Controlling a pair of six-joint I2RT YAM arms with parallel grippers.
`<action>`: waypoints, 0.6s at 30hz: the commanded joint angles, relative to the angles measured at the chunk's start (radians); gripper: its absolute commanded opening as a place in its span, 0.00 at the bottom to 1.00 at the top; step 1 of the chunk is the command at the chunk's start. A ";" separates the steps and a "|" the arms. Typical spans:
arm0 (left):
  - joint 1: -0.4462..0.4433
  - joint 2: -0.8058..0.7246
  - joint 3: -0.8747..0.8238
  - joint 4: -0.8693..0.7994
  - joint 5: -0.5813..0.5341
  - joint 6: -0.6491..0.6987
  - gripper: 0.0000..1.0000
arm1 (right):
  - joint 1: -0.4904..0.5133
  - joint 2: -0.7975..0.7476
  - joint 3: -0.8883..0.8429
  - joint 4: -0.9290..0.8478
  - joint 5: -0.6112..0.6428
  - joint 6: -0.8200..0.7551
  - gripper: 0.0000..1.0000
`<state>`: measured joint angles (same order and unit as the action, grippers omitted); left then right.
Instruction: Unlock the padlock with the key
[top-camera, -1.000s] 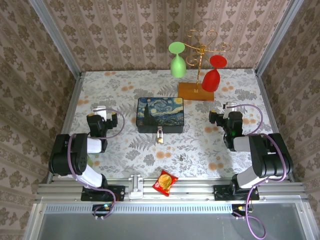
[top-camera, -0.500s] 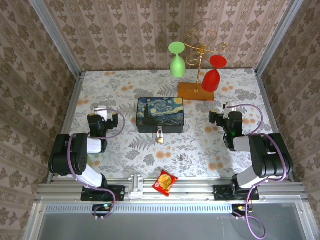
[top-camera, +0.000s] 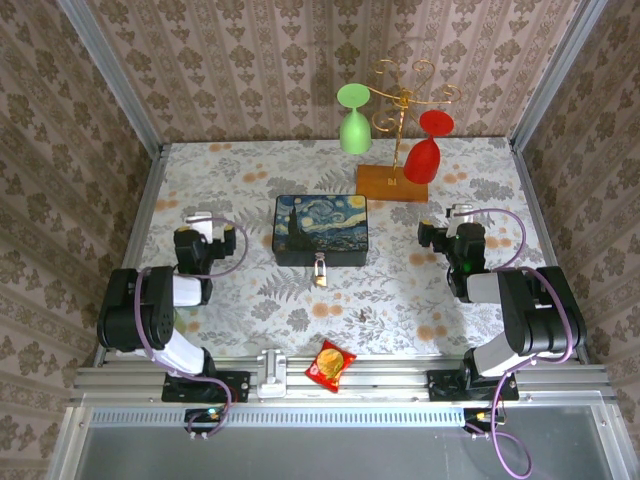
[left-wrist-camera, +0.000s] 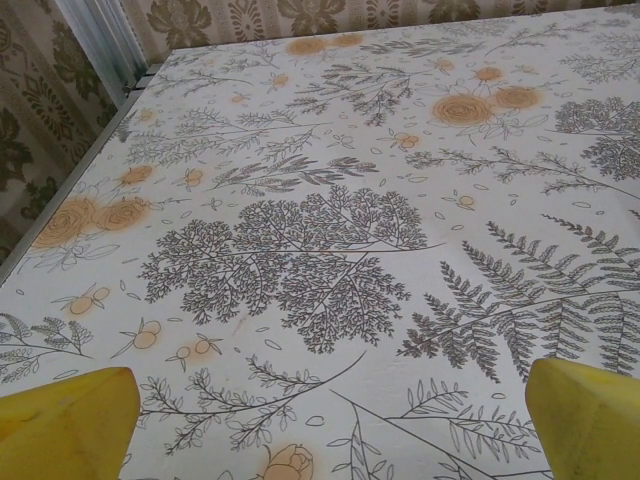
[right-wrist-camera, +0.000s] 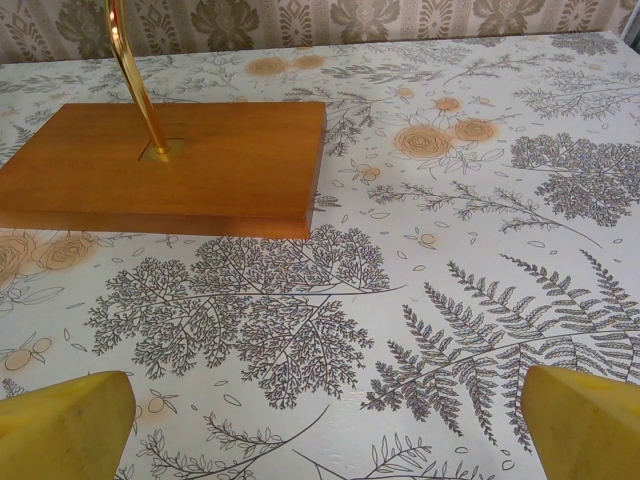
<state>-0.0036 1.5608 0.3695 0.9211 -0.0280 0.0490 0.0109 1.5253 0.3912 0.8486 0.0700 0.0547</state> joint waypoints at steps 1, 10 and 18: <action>0.011 -0.025 0.005 0.016 0.049 -0.006 1.00 | -0.001 -0.001 0.015 0.001 -0.008 -0.010 1.00; -0.013 -0.311 0.040 -0.244 0.003 -0.036 1.00 | 0.012 -0.242 0.217 -0.554 0.094 0.066 1.00; -0.009 -0.451 0.098 -0.368 0.288 -0.453 1.00 | -0.047 -0.393 0.362 -1.016 -0.097 0.370 1.00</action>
<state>-0.0120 1.1625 0.4709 0.5961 0.1116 -0.2073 -0.0067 1.1549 0.7307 0.0925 0.0853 0.2867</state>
